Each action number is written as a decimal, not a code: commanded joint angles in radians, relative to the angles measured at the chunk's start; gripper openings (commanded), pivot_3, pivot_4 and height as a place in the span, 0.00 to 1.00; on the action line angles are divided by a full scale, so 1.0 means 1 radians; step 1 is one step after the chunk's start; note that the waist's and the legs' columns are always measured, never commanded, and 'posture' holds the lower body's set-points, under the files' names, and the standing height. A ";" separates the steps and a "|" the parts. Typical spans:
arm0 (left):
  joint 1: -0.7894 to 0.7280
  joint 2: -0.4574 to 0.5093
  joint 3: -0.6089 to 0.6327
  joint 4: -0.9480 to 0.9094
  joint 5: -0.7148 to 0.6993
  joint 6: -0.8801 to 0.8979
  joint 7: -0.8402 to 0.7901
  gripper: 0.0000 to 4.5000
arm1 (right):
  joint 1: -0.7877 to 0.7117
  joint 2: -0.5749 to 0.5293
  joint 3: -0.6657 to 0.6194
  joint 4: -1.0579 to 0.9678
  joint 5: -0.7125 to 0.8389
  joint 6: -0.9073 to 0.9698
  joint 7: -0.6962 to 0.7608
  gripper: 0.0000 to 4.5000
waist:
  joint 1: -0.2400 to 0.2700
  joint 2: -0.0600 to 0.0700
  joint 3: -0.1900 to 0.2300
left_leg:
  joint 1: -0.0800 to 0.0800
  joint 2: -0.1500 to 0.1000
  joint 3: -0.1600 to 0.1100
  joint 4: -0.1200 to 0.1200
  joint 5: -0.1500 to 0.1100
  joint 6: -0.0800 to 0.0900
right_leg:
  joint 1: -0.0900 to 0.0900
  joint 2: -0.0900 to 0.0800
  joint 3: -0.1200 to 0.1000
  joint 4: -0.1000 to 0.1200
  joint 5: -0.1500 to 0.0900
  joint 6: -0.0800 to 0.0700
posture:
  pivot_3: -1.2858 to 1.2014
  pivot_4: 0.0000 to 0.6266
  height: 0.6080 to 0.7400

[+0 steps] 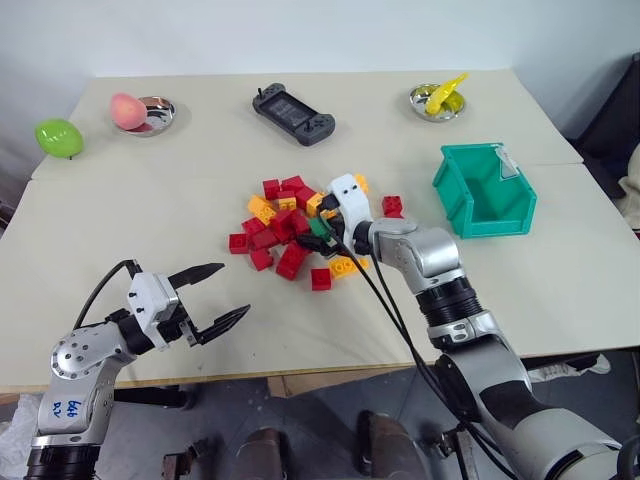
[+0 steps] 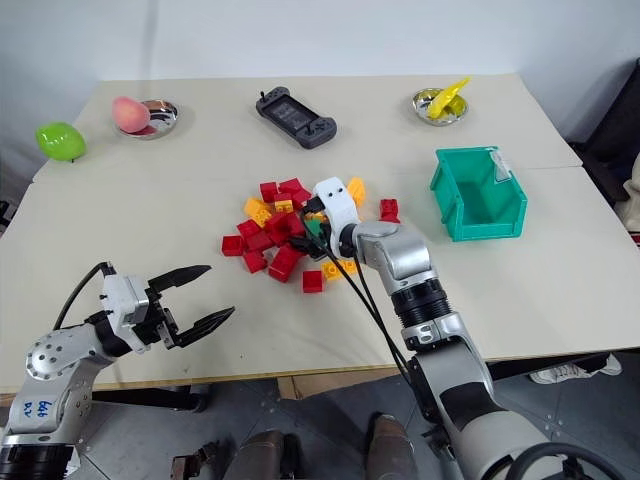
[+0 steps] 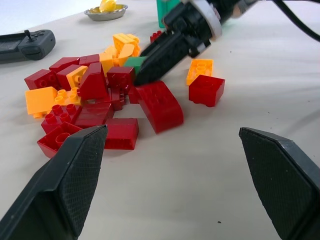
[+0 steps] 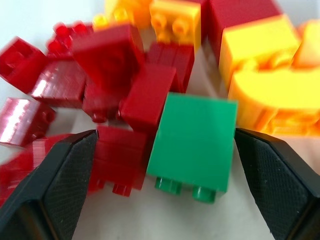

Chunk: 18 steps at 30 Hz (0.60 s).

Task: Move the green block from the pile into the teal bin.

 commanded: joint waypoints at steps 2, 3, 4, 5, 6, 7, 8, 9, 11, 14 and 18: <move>0.003 -0.005 0.005 -0.022 -0.004 -0.012 0.003 1.00 | 0.016 -0.019 0.031 -0.056 -0.034 -0.001 -0.010 0.91 | -0.001 0.000 0.000 | 0.000 0.000 0.000 0.000 0.000 0.000 | 0.000 0.000 0.000 0.000 0.000 0.000 | 0.52 0.24 1.00; 0.001 -0.006 0.003 -0.023 -0.004 -0.012 0.002 1.00 | 0.023 -0.034 0.035 -0.072 -0.037 0.003 -0.003 0.87 | -0.001 0.000 0.000 | 0.000 0.000 0.000 0.000 0.000 0.000 | 0.000 0.000 0.000 0.000 0.000 0.000 | 0.52 0.24 1.00; 0.000 -0.006 0.002 -0.024 -0.005 -0.013 0.001 1.00 | 0.029 -0.046 0.031 -0.086 -0.037 0.006 0.000 0.80 | 0.000 0.000 0.000 | 0.000 0.000 0.000 0.000 0.000 0.000 | 0.000 0.000 0.000 0.000 0.000 0.000 | 0.52 0.24 1.00; -0.002 -0.006 0.001 -0.023 -0.005 -0.013 0.000 1.00 | 0.034 -0.056 0.029 -0.100 -0.035 0.011 0.003 0.74 | 0.001 0.000 0.000 | 0.000 0.000 0.000 0.000 0.000 0.000 | 0.000 0.000 0.000 0.000 0.000 0.000 | 0.52 0.24 1.00; -0.004 -0.006 0.001 -0.021 -0.006 -0.014 -0.002 1.00 | 0.039 -0.066 0.028 -0.113 -0.032 0.015 0.007 0.66 | 0.002 0.000 0.000 | 0.000 0.000 0.000 0.000 0.000 0.000 | 0.000 0.000 0.000 0.000 0.000 0.000 | 0.52 0.24 1.00; -0.007 -0.006 0.000 -0.017 -0.006 -0.016 -0.003 1.00 | 0.046 -0.075 0.024 -0.128 -0.027 0.017 0.011 0.59 | 0.003 0.000 0.000 | 0.000 0.000 0.000 0.000 0.000 0.000 | 0.000 0.000 0.000 0.000 0.000 0.000 | 0.52 0.24 1.00; -0.010 -0.007 -0.003 -0.016 -0.006 -0.016 -0.004 1.00 | 0.056 -0.089 0.022 -0.148 -0.020 0.019 0.021 0.52 | 0.003 0.000 0.000 | 0.000 0.000 0.000 0.000 0.000 0.000 | 0.000 0.000 0.000 0.000 0.000 0.000 | 0.52 0.24 1.00; -0.012 -0.008 -0.005 -0.016 -0.006 -0.015 -0.004 1.00 | 0.063 -0.099 0.020 -0.163 -0.015 0.020 0.027 0.44 | 0.003 0.000 0.000 | 0.000 0.000 0.000 0.000 0.000 0.000 | 0.000 0.000 0.000 0.000 0.000 0.000 | 0.52 0.24 1.00; -0.018 -0.011 -0.012 -0.016 -0.006 -0.015 -0.004 1.00 | 0.078 -0.124 0.014 -0.192 -0.002 0.007 0.054 0.33 | 0.003 0.000 0.000 | 0.000 0.000 0.000 0.000 0.000 0.000 | 0.000 0.000 0.000 0.000 0.000 0.000 | 0.52 0.24 1.00; -0.035 -0.018 -0.032 -0.021 -0.008 -0.013 -0.012 1.00 | 0.112 -0.188 -0.025 -0.247 0.029 -0.044 0.119 0.33 | 0.004 0.000 0.000 | 0.000 0.000 0.000 0.000 0.000 0.000 | 0.000 0.000 0.000 0.000 0.000 0.000 | 0.52 0.24 1.00; -0.083 -0.031 -0.068 -0.019 -0.010 -0.008 -0.025 1.00 | 0.198 -0.288 -0.104 -0.350 0.095 -0.186 0.245 0.33 | 0.014 0.000 0.000 | -0.001 0.000 0.000 0.000 0.000 0.000 | 0.000 0.000 0.000 -0.001 0.000 0.000 | 0.52 0.24 1.00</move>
